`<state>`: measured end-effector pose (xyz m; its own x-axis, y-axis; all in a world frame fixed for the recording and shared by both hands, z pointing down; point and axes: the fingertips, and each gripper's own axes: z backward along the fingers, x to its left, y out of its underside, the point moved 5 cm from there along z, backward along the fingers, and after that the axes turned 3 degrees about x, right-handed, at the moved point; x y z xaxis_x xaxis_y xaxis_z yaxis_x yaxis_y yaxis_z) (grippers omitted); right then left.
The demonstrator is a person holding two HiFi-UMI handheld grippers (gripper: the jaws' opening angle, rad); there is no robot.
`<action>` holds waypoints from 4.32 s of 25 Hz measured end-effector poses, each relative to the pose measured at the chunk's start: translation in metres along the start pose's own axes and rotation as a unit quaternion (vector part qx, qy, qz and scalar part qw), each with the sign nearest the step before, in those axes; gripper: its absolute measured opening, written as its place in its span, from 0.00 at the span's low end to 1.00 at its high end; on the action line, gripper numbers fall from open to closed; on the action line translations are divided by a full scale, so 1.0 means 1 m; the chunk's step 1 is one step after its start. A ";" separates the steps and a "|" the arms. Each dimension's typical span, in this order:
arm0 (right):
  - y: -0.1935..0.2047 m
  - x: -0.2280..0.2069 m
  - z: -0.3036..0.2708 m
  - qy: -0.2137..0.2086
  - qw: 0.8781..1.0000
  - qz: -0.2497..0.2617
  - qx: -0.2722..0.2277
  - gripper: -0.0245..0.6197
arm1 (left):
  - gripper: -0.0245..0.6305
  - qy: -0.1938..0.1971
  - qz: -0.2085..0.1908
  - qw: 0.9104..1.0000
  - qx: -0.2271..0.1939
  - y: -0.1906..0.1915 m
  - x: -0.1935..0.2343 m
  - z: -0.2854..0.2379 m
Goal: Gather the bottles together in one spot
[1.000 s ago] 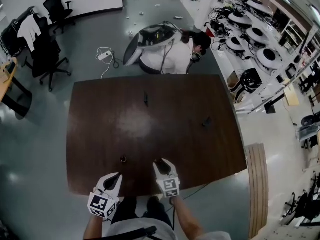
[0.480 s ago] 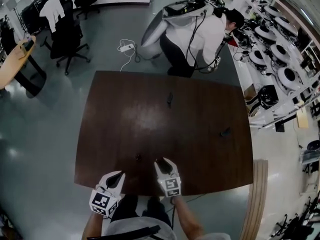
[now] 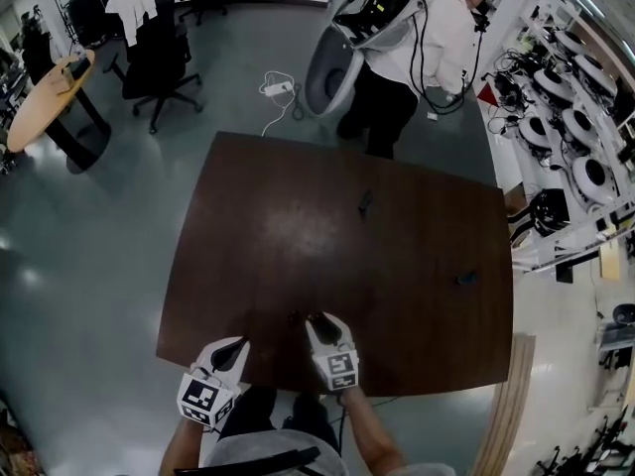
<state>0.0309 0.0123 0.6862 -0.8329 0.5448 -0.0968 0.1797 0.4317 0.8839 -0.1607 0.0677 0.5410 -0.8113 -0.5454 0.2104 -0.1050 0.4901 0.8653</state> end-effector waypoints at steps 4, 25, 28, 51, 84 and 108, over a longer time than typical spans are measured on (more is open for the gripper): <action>0.003 0.005 -0.007 -0.006 1.000 0.000 0.006 0.25 | 0.04 -0.006 0.002 1.000 0.000 0.001 0.006 0.003; 0.021 0.009 -0.014 -0.004 1.000 0.011 0.025 0.25 | 0.04 -0.010 0.007 1.000 0.008 0.005 0.017 0.007; 0.023 0.010 -0.015 0.000 0.999 0.021 0.031 0.25 | 0.04 -0.010 0.005 1.000 0.008 0.005 0.016 0.006; 0.021 0.017 -0.015 0.001 1.000 0.011 0.022 0.50 | 0.04 -0.006 -0.001 1.000 0.007 0.004 0.018 0.015; -0.068 -0.027 0.081 0.191 0.977 -0.028 -0.094 0.04 | 0.04 0.095 -0.051 0.994 -0.036 -0.023 0.028 -0.008; -0.102 -0.170 -0.010 0.137 0.988 -0.002 -0.074 0.13 | 0.04 -0.035 0.000 0.999 -0.019 -0.035 0.031 -0.051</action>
<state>0.1490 -0.1317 0.6166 -0.9476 0.3192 0.0095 0.1149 0.3131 0.9427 -0.1526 -0.0007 0.5403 -0.8502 -0.4951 0.1790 -0.0835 0.4626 0.8826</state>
